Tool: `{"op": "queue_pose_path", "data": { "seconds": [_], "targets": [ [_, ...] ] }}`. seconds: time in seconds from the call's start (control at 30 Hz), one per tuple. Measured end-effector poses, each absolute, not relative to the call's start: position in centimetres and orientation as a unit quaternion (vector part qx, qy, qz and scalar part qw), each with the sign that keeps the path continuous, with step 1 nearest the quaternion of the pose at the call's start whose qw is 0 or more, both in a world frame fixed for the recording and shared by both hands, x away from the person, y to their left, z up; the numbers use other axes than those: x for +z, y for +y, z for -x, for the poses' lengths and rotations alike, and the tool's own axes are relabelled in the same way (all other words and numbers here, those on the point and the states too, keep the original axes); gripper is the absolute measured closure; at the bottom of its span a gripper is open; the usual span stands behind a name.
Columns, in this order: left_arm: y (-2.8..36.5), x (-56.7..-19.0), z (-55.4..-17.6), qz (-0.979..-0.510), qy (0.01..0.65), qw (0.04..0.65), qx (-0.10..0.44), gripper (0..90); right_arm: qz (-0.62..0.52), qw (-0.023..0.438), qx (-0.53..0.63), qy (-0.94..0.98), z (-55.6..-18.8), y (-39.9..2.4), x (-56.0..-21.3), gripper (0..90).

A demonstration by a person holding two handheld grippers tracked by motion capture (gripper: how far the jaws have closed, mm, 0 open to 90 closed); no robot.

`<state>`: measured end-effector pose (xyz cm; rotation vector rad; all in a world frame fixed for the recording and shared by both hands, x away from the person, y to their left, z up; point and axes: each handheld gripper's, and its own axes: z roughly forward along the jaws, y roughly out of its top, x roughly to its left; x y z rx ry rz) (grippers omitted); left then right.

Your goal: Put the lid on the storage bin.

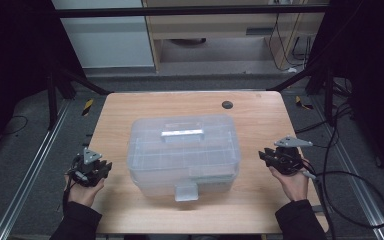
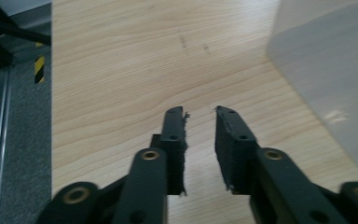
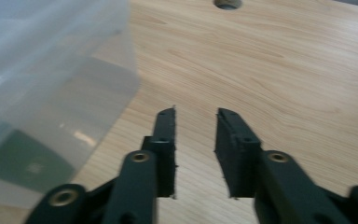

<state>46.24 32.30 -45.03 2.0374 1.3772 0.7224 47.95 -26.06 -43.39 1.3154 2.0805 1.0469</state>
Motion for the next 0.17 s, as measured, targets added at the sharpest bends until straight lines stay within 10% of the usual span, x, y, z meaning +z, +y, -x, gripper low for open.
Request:
{"op": "queue_pose_path", "data": {
  "seconds": [0.17],
  "targets": [
    [33.3,-45.8,-46.6,-0.750,0.530,0.281,0.280,56.9,-0.503,0.256,0.365,0.740,-48.4,-27.6,-44.5,41.9]
  ]
}}
